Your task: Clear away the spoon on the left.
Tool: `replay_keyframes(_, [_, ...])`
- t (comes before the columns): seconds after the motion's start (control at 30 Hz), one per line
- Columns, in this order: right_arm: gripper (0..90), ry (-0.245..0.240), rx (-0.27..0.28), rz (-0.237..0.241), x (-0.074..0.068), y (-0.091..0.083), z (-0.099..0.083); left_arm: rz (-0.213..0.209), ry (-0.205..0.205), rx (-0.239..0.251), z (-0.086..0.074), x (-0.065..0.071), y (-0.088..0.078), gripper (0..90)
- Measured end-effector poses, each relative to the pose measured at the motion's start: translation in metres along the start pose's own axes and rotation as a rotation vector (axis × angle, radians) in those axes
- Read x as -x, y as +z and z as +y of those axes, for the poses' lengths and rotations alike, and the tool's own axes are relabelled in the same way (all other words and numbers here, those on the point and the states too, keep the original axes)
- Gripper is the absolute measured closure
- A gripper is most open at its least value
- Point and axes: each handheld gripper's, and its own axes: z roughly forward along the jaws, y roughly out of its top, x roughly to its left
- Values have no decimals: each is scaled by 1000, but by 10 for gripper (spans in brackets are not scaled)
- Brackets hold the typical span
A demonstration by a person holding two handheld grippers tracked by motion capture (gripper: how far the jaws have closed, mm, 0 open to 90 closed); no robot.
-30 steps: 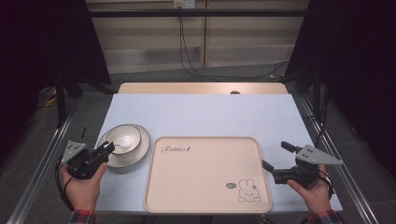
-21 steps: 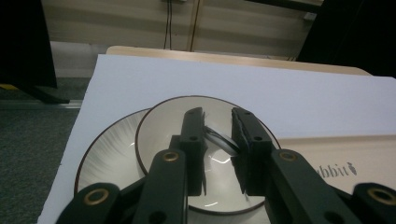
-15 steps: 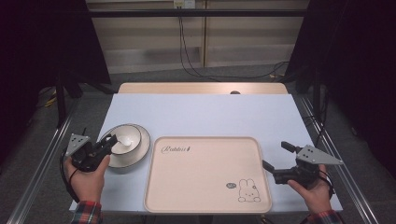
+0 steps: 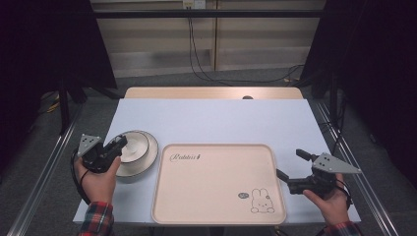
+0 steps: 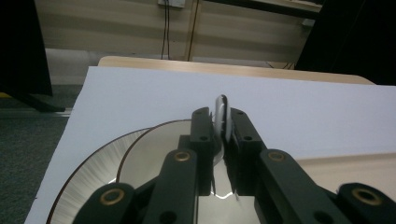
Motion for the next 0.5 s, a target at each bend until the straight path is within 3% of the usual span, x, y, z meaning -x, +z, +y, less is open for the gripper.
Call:
replay_keyframes(0.2, [23, 4, -4, 3, 0, 1, 0, -13, -14, 14, 2, -1, 4, 837])
replay_keyframes(0.5, [23, -4, 0, 4, 0, 0, 0, -32, 11, 12, 9, 2, 16, 845])
